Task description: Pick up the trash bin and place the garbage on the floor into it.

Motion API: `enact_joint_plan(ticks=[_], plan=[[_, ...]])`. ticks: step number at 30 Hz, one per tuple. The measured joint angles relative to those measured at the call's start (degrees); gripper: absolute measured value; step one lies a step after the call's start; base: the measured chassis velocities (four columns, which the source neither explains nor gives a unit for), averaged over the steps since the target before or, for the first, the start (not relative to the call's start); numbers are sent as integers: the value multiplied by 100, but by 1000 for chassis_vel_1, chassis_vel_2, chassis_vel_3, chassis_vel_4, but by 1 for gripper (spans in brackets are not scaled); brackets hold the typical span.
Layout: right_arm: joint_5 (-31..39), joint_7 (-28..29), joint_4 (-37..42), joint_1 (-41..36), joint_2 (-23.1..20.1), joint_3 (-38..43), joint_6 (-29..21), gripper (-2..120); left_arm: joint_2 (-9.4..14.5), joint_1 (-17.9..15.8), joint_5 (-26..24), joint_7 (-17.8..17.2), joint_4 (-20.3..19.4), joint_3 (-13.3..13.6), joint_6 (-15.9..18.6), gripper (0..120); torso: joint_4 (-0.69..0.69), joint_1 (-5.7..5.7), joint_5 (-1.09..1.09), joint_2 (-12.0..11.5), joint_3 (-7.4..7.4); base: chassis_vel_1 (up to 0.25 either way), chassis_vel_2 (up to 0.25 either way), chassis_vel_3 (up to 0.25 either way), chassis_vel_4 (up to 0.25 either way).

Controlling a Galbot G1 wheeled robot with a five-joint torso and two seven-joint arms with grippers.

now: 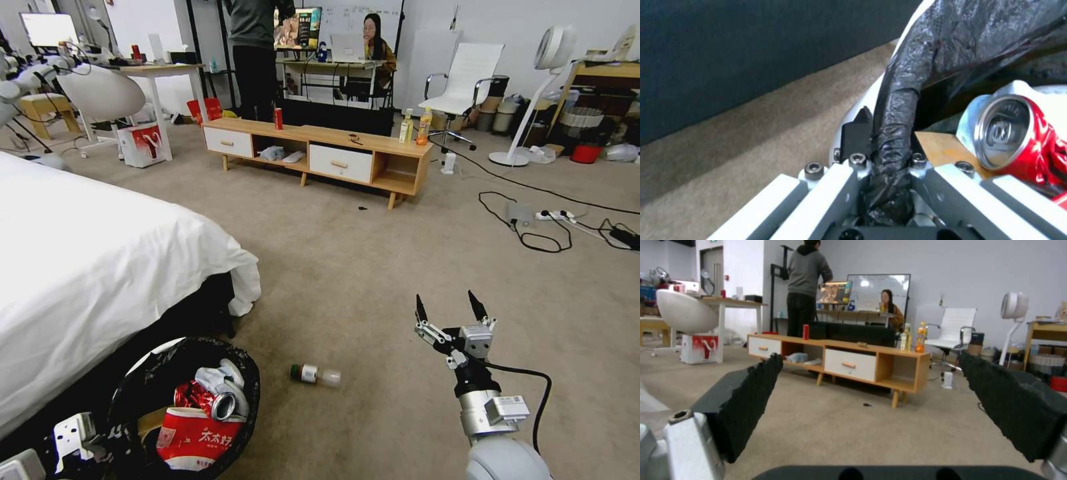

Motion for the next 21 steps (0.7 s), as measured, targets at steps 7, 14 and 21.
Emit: enact_joint_plan(ticks=[7, 14, 21], plan=[[18, -6, -12, 21, -8, -37, 26, 100, -14, 3, 7, 0, -11, 5, 0, 1, -2, 0, -2, 0, 0, -136, 130, 123, -135], [38, -2, -16, 24, -3, -70, 47, 100, -12, 25, 7, 0, -19, -3, 0, 1, -1, 0, -2, 0, -1, -80, 85, 78, -77], [43, -50, -23, 27, -2, -89, 97, 100, -12, 34, 13, 1, -18, 11, 0, 1, -2, 0, -3, 0, -1, -18, 19, 13, -20]])
